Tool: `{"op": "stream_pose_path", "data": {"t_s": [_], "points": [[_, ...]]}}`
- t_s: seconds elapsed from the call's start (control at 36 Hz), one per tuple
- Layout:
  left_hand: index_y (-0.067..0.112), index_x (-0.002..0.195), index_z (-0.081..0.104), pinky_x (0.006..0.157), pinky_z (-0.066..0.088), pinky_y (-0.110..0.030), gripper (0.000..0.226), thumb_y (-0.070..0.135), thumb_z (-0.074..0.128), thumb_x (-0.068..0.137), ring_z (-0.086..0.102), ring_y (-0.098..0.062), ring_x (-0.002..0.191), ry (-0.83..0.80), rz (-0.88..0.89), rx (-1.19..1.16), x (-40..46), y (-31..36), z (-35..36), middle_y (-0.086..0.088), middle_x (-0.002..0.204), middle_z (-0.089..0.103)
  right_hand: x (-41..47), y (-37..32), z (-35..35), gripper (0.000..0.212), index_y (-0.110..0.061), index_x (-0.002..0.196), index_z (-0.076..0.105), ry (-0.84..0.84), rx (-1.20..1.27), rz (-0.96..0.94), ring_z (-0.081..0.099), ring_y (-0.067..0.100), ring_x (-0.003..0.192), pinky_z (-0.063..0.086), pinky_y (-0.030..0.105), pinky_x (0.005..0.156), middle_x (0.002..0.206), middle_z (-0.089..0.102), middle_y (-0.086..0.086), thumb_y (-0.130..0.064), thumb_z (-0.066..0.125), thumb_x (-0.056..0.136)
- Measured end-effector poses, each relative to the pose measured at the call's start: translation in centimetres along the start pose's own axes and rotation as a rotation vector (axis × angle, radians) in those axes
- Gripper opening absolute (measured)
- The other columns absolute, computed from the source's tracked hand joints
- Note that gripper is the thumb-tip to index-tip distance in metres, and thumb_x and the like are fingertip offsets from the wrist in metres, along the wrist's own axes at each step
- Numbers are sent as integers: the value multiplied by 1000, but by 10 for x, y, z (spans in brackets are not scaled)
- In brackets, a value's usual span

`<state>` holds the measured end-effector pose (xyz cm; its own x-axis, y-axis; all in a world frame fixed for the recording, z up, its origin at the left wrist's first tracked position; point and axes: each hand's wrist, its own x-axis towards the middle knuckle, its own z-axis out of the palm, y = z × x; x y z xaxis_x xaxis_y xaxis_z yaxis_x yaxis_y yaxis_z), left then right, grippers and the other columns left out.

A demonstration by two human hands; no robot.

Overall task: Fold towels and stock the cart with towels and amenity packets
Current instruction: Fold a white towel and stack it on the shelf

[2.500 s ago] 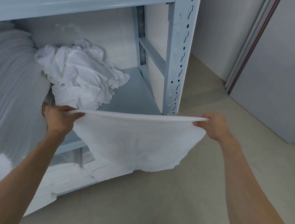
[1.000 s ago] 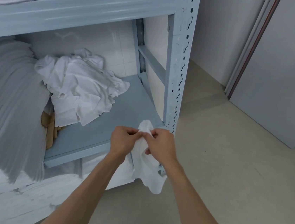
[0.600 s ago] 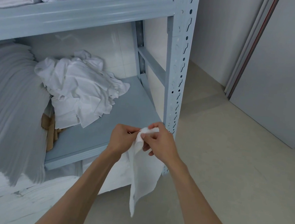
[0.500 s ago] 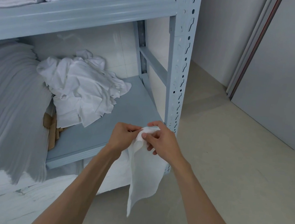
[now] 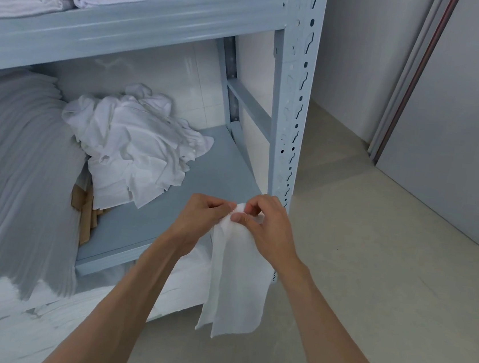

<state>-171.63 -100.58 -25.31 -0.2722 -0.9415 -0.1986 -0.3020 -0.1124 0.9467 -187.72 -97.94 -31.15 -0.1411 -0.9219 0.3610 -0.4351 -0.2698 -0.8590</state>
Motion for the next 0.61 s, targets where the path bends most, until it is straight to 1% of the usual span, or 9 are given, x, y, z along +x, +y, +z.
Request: {"op": "stream_pose_path", "data": {"t_s": [0.03, 0.08, 0.17, 0.28, 0.36, 0.44, 0.53, 0.58, 0.61], "points": [[-2, 88, 76, 77, 49, -33, 32, 29, 69, 93, 64, -21, 76, -29, 9, 2, -1, 3, 0, -19, 83, 71, 1, -1, -1, 31, -18, 77, 57, -9, -10, -1, 53, 13, 81, 43, 30, 78, 77, 60, -7, -42, 76, 81], [11, 95, 80, 84, 52, -32, 30, 38, 77, 83, 70, -21, 86, -106, 43, 54, -5, 8, -1, -14, 93, 76, 5, -2, -4, 29, -15, 77, 56, -38, -25, 8, 54, 16, 71, 45, 32, 70, 73, 60, -4, -36, 74, 86], [26, 99, 80, 82, 52, -25, 27, 19, 87, 74, 69, -12, 87, -160, 77, 159, -8, 14, -3, -1, 96, 77, 10, -2, -10, 27, -21, 75, 53, -97, 9, 60, 48, 8, 61, 42, 27, 59, 67, 55, -9, -31, 76, 84], [18, 103, 79, 77, 53, -37, 36, -3, 74, 76, 65, -25, 85, -60, 124, 410, -7, 19, -3, -8, 97, 70, 12, -5, -13, 31, -18, 75, 55, -151, 53, 82, 43, 6, 56, 36, 27, 57, 61, 50, -11, -34, 81, 80], [18, 94, 81, 65, 45, -30, 29, -2, 74, 74, 57, -18, 72, 32, 185, 468, -7, 21, -4, -5, 84, 65, 11, -6, -14, 35, -21, 78, 58, -204, 23, 58, 45, 6, 56, 36, 23, 55, 61, 53, -11, -47, 81, 75], [24, 86, 80, 65, 46, -21, 37, -8, 68, 72, 60, -14, 73, 148, 227, 455, -8, 25, -11, 2, 81, 67, 12, 0, -26, 36, -36, 76, 60, -329, -166, 101, 51, 3, 60, 37, 18, 54, 65, 58, -17, -67, 75, 64], [32, 78, 76, 63, 48, -11, 47, -13, 65, 71, 63, -10, 74, 238, 279, 376, -10, 29, -26, 6, 85, 72, 5, 16, -40, 31, -35, 96, 68, -496, -380, 191, 61, 10, 85, 47, 25, 67, 85, 64, -16, -54, 77, 73], [33, 77, 76, 64, 49, -8, 47, -12, 65, 71, 65, -9, 78, 242, 305, 389, -11, 30, -33, 6, 88, 74, 0, 21, -44, 37, -28, 113, 69, -506, -445, 210, 62, 15, 99, 49, 29, 79, 106, 67, -8, -42, 76, 80], [33, 77, 76, 64, 48, -7, 46, -11, 65, 71, 65, -9, 79, 238, 311, 425, -11, 28, -34, 6, 88, 74, -1, 22, -44, 34, -25, 111, 71, -470, -486, 193, 63, 17, 101, 49, 29, 79, 110, 69, -5, -39, 75, 81]]}}
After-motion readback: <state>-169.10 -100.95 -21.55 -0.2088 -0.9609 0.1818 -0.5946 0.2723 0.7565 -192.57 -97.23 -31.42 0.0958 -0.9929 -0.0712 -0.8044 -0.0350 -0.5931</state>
